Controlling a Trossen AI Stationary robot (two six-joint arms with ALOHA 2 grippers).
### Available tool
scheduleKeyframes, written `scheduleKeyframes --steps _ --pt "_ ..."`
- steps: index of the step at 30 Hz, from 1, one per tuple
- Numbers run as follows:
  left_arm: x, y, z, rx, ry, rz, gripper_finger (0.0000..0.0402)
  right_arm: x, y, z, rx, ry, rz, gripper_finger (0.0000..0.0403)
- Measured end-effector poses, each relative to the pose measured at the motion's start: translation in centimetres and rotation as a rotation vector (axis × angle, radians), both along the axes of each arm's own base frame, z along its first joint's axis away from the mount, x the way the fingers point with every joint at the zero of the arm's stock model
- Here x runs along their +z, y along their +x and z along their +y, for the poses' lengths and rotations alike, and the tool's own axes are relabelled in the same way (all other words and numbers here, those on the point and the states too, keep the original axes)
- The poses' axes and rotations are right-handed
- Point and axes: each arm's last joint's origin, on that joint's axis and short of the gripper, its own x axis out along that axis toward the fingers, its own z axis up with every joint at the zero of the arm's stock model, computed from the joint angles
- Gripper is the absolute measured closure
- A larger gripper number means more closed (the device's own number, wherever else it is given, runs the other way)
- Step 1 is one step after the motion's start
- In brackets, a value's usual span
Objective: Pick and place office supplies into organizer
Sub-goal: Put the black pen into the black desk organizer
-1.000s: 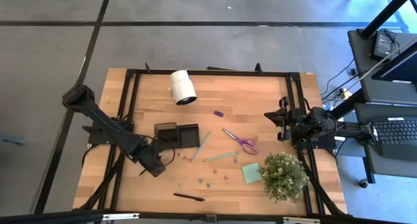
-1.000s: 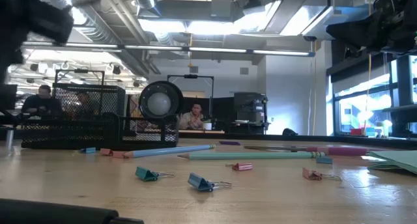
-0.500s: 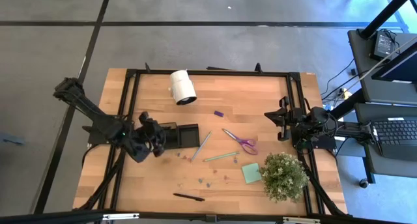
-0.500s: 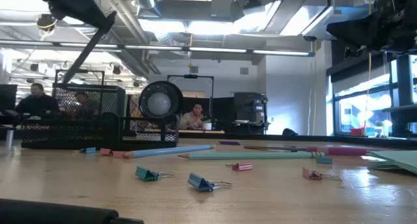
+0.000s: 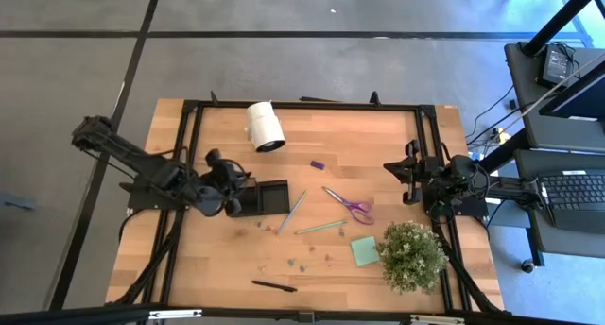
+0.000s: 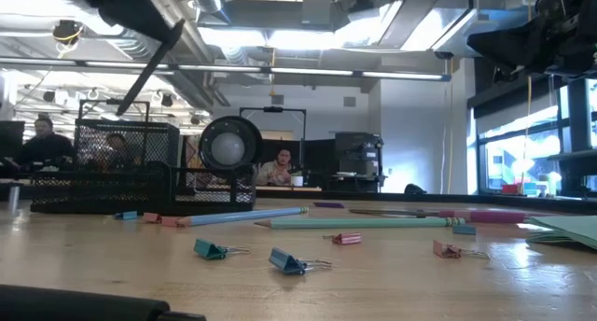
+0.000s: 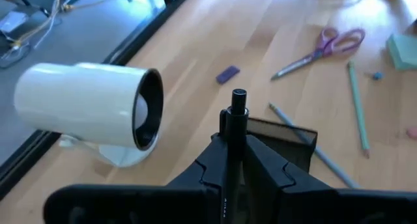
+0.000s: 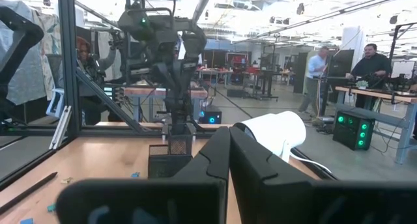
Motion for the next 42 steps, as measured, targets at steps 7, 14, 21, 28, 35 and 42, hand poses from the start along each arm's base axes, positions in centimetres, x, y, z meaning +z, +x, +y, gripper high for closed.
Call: scheduleKeyframes --steps 7,14,21,28,35,42 --pt "-1.4 1.1 0.6 0.025 -0.007 0.093 0.0370 0.0 0.0 0.0 0.000 0.000 0.000 0.0391" --pt "-4.9 0.4 1.1 0.086 -0.064 0.095 0.0370 0.0 0.0 0.0 0.000 0.000 0.001 0.0391" --pt "-6.9 0.0 1.2 0.088 -0.096 0.048 0.0370 -0.1 0.0 0.0 0.000 0.000 0.010 0.0391" --pt "-8.0 -0.4 1.4 0.104 -0.114 0.068 0.0370 -0.1 0.0 0.0 0.000 0.001 0.010 0.0391" --pt "-8.0 -0.4 1.4 0.095 -0.102 0.079 0.0367 -0.1 0.0 0.0 0.000 0.001 0.010 0.0391" --pt "-8.0 -0.4 1.4 0.105 -0.114 0.068 0.0344 -0.1 0.0 0.0 0.000 0.001 0.010 0.0391"
